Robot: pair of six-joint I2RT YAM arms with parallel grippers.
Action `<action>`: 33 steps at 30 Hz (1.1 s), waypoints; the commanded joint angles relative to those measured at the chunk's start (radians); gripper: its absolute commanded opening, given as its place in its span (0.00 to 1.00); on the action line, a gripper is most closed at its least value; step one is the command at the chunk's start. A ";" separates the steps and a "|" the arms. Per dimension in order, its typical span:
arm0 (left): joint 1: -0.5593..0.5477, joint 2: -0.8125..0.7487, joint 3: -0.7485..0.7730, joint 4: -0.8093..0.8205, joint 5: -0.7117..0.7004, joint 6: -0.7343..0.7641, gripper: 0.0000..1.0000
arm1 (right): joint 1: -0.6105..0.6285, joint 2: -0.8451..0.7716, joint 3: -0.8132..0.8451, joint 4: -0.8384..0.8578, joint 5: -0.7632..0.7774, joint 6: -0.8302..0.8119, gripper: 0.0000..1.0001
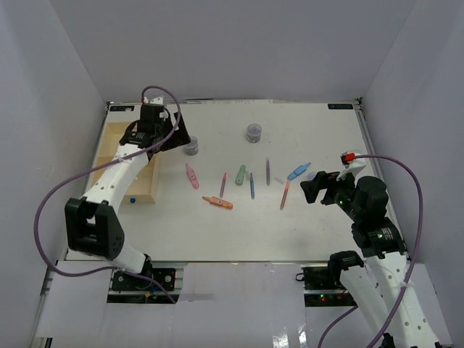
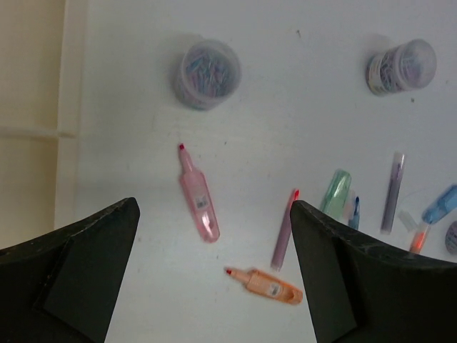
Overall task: Sort the stationery into containers
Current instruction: Pick up the stationery from the center of the board.
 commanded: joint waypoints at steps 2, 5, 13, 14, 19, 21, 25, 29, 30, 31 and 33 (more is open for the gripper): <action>-0.005 0.195 0.163 0.145 -0.006 0.054 0.98 | 0.004 0.031 -0.019 0.022 -0.068 0.002 0.90; -0.008 0.370 0.289 0.153 -0.034 0.079 0.98 | 0.004 0.036 -0.035 0.036 -0.092 -0.002 0.90; -0.010 0.648 0.473 0.151 -0.110 0.157 0.98 | 0.006 0.034 -0.044 0.052 -0.123 -0.033 0.90; -0.010 0.671 0.483 0.153 -0.106 0.157 0.98 | 0.006 0.028 -0.048 0.056 -0.121 -0.034 0.90; -0.019 0.703 0.490 0.151 -0.097 0.159 0.98 | 0.006 0.028 -0.059 0.060 -0.108 -0.039 0.90; -0.024 0.703 0.483 0.153 -0.095 0.163 0.98 | 0.006 0.031 -0.062 0.063 -0.108 -0.039 0.90; -0.037 0.687 0.455 0.153 -0.101 0.157 0.93 | 0.007 0.025 -0.071 0.071 -0.111 -0.038 0.90; -0.047 0.688 0.443 0.151 -0.109 0.162 0.83 | 0.006 0.008 -0.079 0.072 -0.105 -0.039 0.90; -0.048 0.687 0.438 0.151 -0.112 0.162 0.83 | 0.007 0.005 -0.081 0.072 -0.103 -0.039 0.90; -0.050 0.685 0.429 0.151 -0.112 0.160 0.82 | 0.007 -0.002 -0.084 0.072 -0.100 -0.039 0.90; -0.051 0.684 0.423 0.151 -0.115 0.157 0.77 | 0.006 -0.006 -0.085 0.074 -0.098 -0.042 0.90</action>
